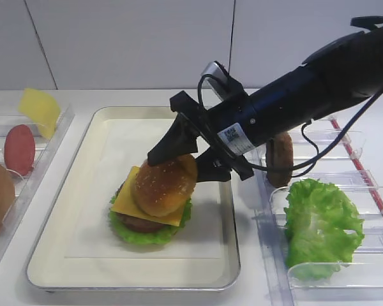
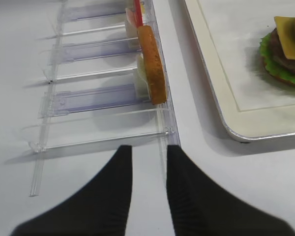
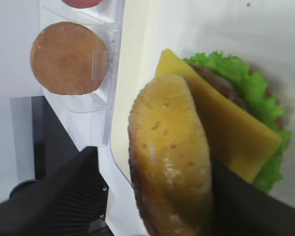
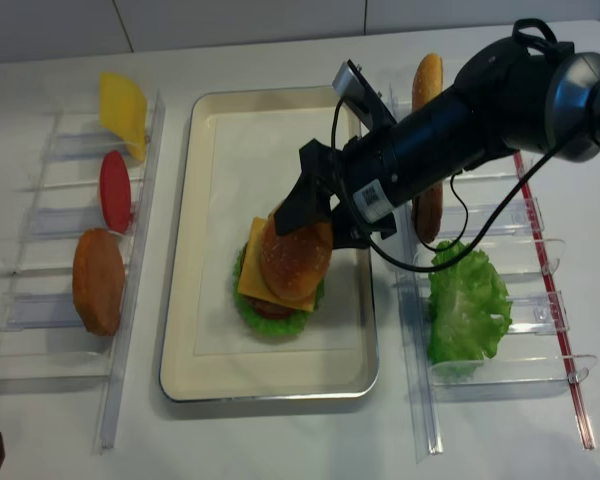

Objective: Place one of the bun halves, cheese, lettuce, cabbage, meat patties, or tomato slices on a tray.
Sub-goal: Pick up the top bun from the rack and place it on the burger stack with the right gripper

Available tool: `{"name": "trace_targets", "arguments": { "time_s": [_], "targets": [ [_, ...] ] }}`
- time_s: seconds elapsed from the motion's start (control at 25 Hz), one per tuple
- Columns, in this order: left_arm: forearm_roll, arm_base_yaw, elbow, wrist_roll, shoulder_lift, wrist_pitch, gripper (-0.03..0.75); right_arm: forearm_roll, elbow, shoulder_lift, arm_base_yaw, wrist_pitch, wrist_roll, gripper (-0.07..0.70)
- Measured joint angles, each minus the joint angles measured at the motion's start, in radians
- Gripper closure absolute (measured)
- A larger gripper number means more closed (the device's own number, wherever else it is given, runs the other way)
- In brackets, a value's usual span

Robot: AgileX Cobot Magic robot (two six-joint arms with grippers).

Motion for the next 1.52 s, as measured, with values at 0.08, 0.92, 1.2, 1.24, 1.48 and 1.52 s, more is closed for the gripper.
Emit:
{"name": "trace_targets", "arguments": {
  "time_s": [0.08, 0.92, 1.2, 1.24, 1.48, 1.52],
  "targets": [
    [0.0, 0.0, 0.0, 0.0, 0.0, 0.0, 0.545, 0.005, -0.001, 0.0, 0.0, 0.006, 0.0, 0.239],
    [0.0, 0.0, 0.0, 0.0, 0.0, 0.0, 0.545, 0.173, -0.001, 0.021, 0.0, 0.096, -0.084, 0.352],
    [0.0, 0.0, 0.0, 0.0, 0.0, 0.0, 0.545, 0.183, -0.001, 0.055, 0.0, 0.096, -0.117, 0.353],
    [0.0, 0.0, 0.0, 0.0, 0.0, 0.0, 0.545, 0.186, -0.001, 0.055, 0.0, 0.096, -0.119, 0.353],
    [0.0, 0.0, 0.0, 0.0, 0.0, 0.0, 0.545, 0.192, -0.003, 0.059, 0.005, 0.096, -0.127, 0.356],
    [0.0, 0.0, 0.0, 0.0, 0.0, 0.0, 0.545, 0.192, -0.003, 0.065, 0.008, 0.096, -0.129, 0.356]
  ]
}}
